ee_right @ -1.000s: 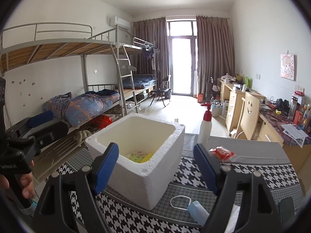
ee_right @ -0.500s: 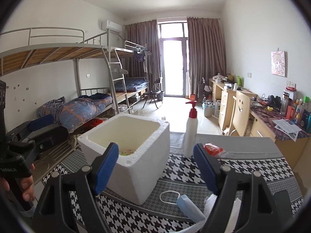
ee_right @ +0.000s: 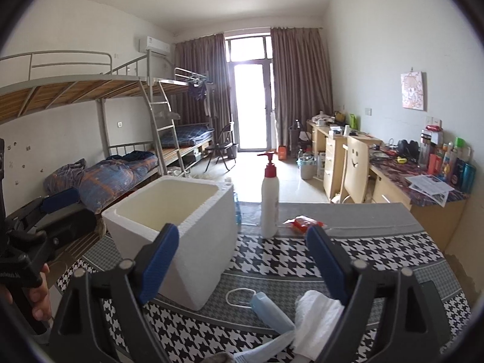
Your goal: Organize soft objects
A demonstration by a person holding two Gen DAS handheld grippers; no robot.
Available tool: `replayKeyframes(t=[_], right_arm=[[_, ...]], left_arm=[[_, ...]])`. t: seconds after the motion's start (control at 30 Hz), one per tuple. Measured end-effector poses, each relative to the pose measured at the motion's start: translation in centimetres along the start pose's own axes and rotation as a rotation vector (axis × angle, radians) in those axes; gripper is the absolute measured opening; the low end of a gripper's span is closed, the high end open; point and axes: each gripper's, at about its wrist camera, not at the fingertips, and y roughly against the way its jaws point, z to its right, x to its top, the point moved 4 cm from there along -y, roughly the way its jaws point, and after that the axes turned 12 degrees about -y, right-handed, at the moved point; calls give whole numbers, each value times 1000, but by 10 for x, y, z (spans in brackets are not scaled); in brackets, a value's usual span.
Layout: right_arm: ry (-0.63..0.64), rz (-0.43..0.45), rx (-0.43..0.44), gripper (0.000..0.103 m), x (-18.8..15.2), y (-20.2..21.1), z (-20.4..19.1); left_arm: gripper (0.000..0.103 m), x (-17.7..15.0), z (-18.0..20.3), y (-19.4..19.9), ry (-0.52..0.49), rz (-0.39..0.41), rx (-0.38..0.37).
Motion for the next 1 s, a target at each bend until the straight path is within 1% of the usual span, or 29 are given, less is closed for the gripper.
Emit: replayKeyframes(t=[0.57,0.8,1.0], right_arm=[[-26,6,-70,90,-7,13,21],[-21,4,-89,90,-14,17,27],[-36,0,-98,90,-19,20,36]], left_arm=[[102,-9,28,0,-27,-5,-86],[102,-17,38,-4,-35,-30,-122],[102,-22,46,-4,-57,-36,-134]])
